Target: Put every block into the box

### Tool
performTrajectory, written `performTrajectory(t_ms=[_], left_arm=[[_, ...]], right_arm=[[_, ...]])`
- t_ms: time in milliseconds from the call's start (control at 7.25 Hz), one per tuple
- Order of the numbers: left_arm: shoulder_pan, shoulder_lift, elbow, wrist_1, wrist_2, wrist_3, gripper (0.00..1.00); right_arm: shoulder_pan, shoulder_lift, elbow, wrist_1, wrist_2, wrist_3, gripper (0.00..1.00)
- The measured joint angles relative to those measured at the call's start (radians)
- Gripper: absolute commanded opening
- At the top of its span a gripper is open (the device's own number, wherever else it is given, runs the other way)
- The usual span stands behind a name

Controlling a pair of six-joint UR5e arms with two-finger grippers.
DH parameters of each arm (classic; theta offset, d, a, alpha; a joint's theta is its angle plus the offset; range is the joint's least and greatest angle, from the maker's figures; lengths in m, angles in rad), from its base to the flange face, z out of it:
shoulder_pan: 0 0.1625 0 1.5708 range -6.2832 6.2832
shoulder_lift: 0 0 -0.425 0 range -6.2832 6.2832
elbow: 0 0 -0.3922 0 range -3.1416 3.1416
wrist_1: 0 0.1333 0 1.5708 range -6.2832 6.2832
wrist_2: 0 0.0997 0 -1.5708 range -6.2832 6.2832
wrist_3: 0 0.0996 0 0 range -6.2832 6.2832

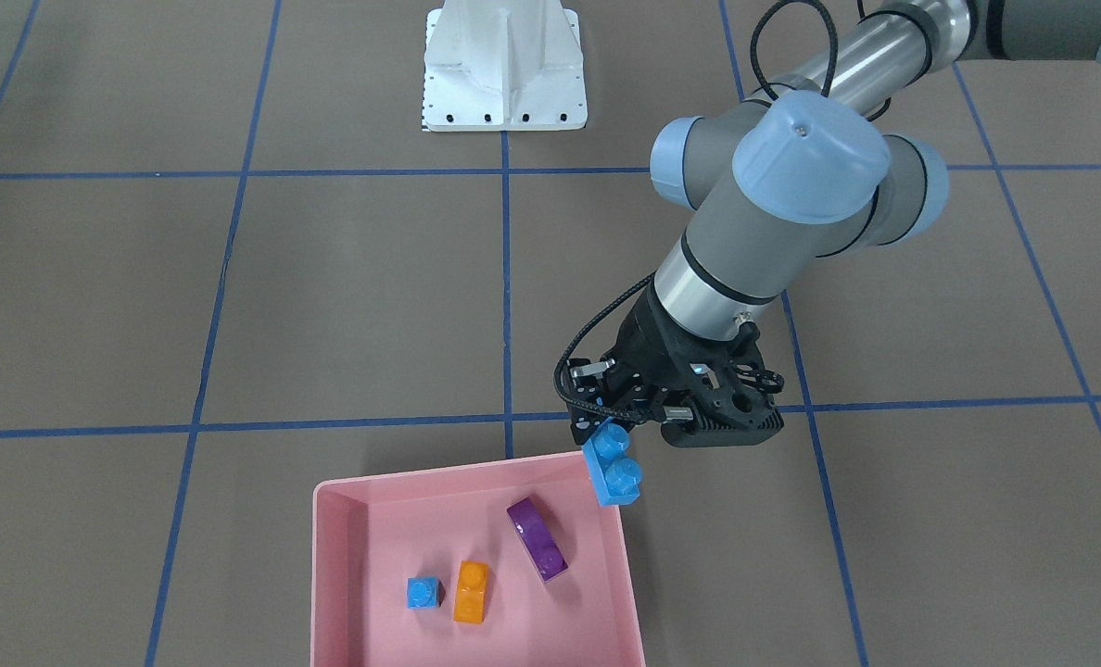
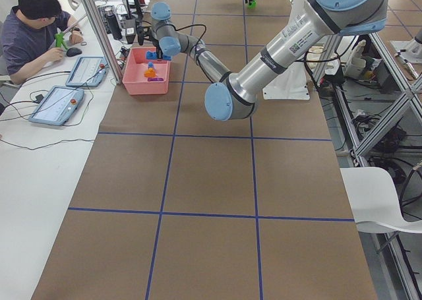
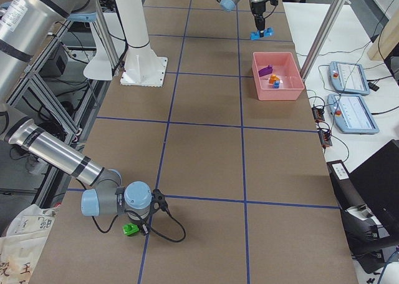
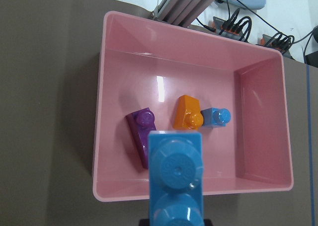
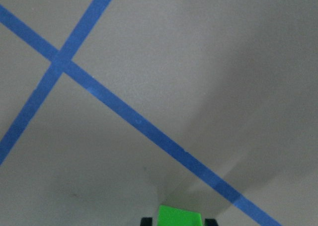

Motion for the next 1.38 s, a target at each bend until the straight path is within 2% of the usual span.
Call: performTrajectory(t_ms=[276, 414, 552, 690, 966, 1103, 1379], left_arm=[[0.017, -0.122, 0.244, -0.149, 0.105, -0.09, 0.0], [0.048, -0.175, 0.327, -0.187, 0.17, -0.127, 0.0], [0.083, -0.201, 0.379, -0.216, 0.238, -0.158, 0.72], [0.114, -0.214, 0.41, -0.235, 0.293, -0.193, 1.0], [0.159, -0.223, 0.429, -0.25, 0.361, -0.233, 1.0], [0.171, -0.223, 0.43, -0.254, 0.38, -0.237, 1.0], [0.171, -0.209, 0.383, -0.23, 0.345, -0.233, 1.0]], right_arm=[[0.0, 0.003, -0.003, 0.001, 0.002, -0.002, 0.0], [0.0, 0.003, -0.003, 0.003, 0.007, -0.003, 0.0], [0.001, 0.002, 0.002, 0.003, 0.016, -0.003, 0.0], [-0.001, 0.002, 0.015, 0.001, 0.035, -0.002, 0.0], [-0.019, -0.008, 0.073, -0.038, 0.087, -0.001, 0.0], [-0.022, -0.011, 0.127, -0.095, 0.104, -0.001, 0.0], [-0.016, 0.0, 0.296, -0.319, 0.129, -0.001, 0.0]])
